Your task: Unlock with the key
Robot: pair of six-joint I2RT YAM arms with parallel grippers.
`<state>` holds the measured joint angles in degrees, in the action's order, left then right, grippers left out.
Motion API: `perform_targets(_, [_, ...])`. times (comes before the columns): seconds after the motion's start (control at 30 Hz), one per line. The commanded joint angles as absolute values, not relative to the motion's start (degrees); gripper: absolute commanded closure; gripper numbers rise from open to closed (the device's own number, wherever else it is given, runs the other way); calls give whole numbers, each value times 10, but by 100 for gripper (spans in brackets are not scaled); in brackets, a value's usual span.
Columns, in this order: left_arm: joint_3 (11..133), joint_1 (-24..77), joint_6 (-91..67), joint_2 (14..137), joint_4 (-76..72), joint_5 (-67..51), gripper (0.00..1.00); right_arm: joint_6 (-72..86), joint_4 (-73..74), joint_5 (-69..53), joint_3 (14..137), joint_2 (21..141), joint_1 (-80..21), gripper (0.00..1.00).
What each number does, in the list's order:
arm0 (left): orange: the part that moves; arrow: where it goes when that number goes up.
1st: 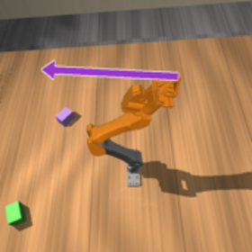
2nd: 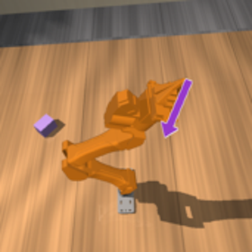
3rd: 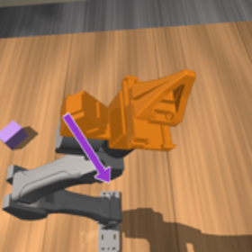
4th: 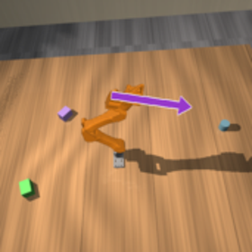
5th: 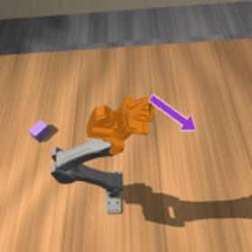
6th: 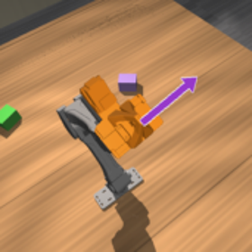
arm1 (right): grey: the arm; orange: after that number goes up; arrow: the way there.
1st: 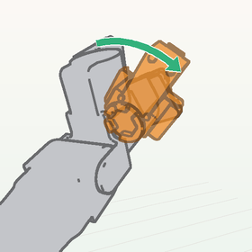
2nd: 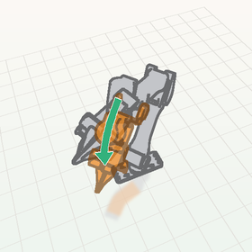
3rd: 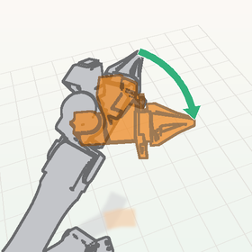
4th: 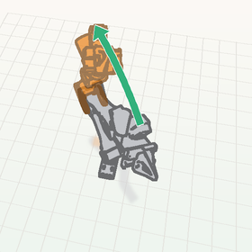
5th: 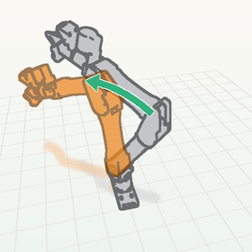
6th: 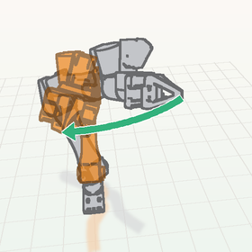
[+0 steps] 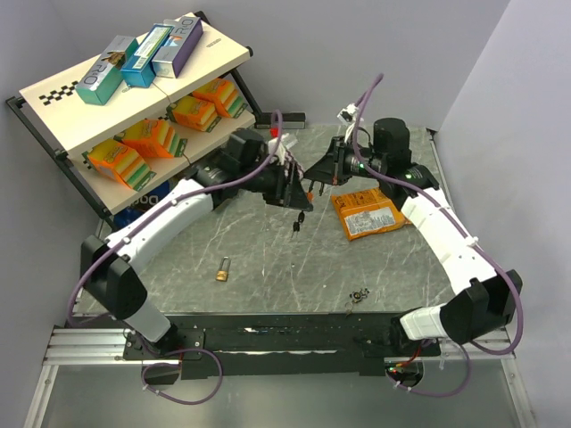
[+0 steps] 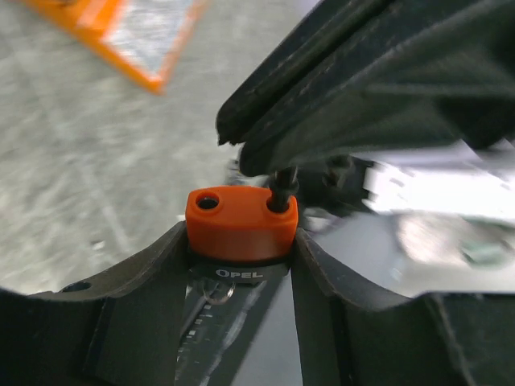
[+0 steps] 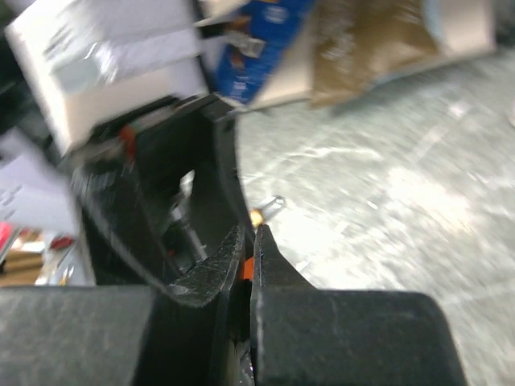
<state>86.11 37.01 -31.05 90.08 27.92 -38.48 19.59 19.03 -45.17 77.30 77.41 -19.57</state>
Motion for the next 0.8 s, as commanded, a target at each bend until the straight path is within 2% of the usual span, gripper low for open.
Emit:
perform_targets(0.0, [932, 397, -313, 950, 367, -158, 99, 198, 269, -358, 811, 792, -224, 100])
perform_targets(0.13, [919, 413, -330, 954, 372, -117, 99, 211, 268, -331, 789, 802, -235, 100])
perform_targets(0.33, [879, 415, -353, 950, 363, -120, 99, 205, 260, -322, 754, 809, -237, 99])
perform_targets(0.37, [873, 415, -357, 951, 364, -122, 99, 205, 253, -326, 750, 813, -236, 88])
perform_targets(0.43, [872, 415, -359, 963, 374, -124, 99, 209, 250, -327, 741, 818, -236, 73])
perform_targets(0.47, [873, 414, -361, 969, 386, -131, 99, 215, 261, -327, 744, 826, -232, 55])
perform_targets(0.5, [874, 414, -363, 978, 394, -131, 99, 220, 266, -327, 750, 829, -231, 47])
perform_targets(0.53, [874, 414, -362, 982, 398, -132, 99, 221, 271, -324, 751, 831, -229, 35])
perform_targets(0.63, [868, 414, -359, 990, 403, -140, 99, 231, 286, -295, 751, 831, -223, 25])
perform_targets(0.77, [861, 414, -352, 1006, 404, -157, 99, 247, 291, -264, 729, 814, -203, 22])
